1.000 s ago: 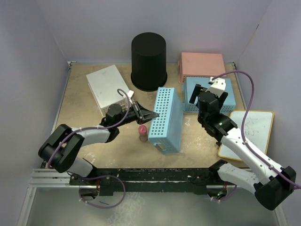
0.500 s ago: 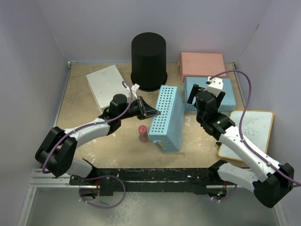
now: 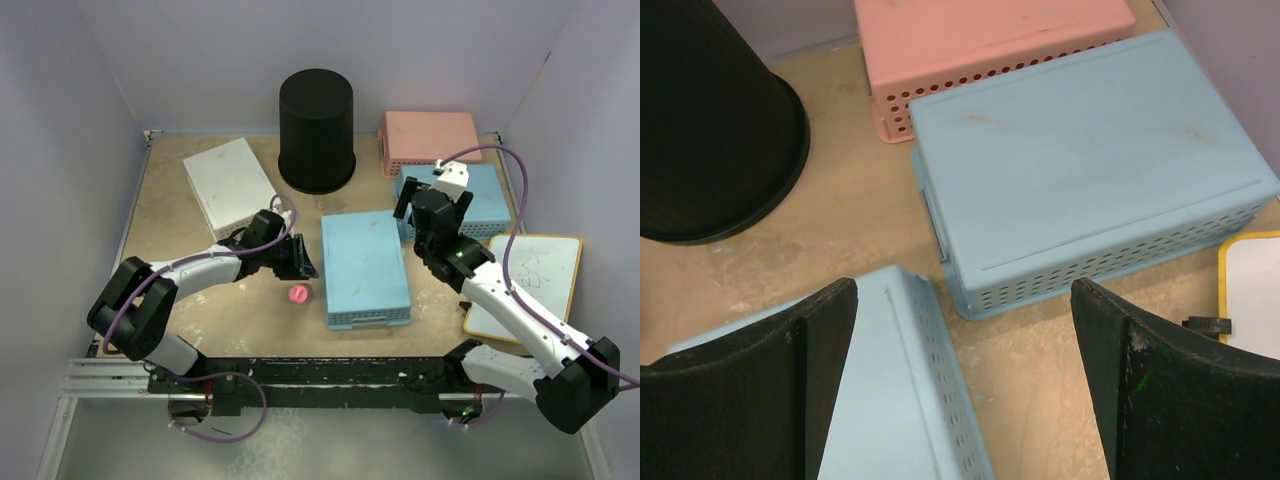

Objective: Turn the large container upside down

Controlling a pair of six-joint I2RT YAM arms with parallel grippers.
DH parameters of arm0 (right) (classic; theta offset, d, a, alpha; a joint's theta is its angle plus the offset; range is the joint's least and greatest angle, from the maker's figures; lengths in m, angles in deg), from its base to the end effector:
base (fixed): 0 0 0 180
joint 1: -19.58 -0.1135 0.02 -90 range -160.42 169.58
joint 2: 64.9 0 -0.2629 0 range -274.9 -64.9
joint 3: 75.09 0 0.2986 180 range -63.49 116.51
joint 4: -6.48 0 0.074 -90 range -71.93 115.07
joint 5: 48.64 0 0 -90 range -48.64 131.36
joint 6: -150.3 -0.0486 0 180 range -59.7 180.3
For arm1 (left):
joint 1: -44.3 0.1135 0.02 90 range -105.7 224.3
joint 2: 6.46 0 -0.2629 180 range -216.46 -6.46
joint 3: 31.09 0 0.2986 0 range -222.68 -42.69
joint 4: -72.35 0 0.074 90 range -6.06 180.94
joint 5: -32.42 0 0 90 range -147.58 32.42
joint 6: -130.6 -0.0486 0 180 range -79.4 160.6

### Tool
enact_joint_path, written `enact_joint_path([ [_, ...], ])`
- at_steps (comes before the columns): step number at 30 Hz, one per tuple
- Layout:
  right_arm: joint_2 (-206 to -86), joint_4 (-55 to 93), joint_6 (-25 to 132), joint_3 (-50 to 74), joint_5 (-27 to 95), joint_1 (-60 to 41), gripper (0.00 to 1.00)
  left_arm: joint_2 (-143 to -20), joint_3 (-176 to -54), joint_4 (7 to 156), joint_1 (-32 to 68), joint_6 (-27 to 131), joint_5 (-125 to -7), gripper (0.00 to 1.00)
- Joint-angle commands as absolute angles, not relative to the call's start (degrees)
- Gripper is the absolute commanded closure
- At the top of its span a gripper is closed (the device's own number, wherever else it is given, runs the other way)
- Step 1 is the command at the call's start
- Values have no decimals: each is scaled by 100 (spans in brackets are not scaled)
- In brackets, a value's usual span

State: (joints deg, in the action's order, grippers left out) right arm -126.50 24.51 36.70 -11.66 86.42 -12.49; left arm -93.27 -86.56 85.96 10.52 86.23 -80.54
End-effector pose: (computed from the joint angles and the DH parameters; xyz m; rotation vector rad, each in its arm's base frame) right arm 0.2703 0.1288 0.3241 0.3999 1.7234 -0.0275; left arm 0.2758 -0.2073 0.1368 -0.0500 2.5787 -1.0825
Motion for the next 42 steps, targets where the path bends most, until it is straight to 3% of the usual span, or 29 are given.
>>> enact_joint_path([
  [1, -12646, 2238, 3573, -902, 8596, -1233, 11, -9118, -8811, 9610, 1052, 7904, -7503, 69],
  [15, -13252, 2313, 3785, -746, 7469, -1231, 11, -8520, -10126, 10784, 1046, 7426, -6892, 66],
  [18, -13607, 2488, 3883, -514, 7076, -1236, 10, -8232, -10398, 11170, 1046, 7294, -6337, 60],
  [23, -14157, 2752, 3952, -148, 6482, -1232, 1, -7769, -10938, 11782, 1055, 7044, -4977, 39],
  [25, -14306, 2803, 3963, -83, 6193, -1232, 0, -7648, -11050, 11781, 1055, 6987, -4528, 36],
  [33, -14766, 3469, 3978, 436, 5819, -1228, 0, -7611, -11203, 11478, 1064, 7398, -3081, 38],
  [42, -14745, 3429, 3591, 379, 5259, -845, 0, -7552, -10878, 11173, 1064, 7343, -2357, 43],
])
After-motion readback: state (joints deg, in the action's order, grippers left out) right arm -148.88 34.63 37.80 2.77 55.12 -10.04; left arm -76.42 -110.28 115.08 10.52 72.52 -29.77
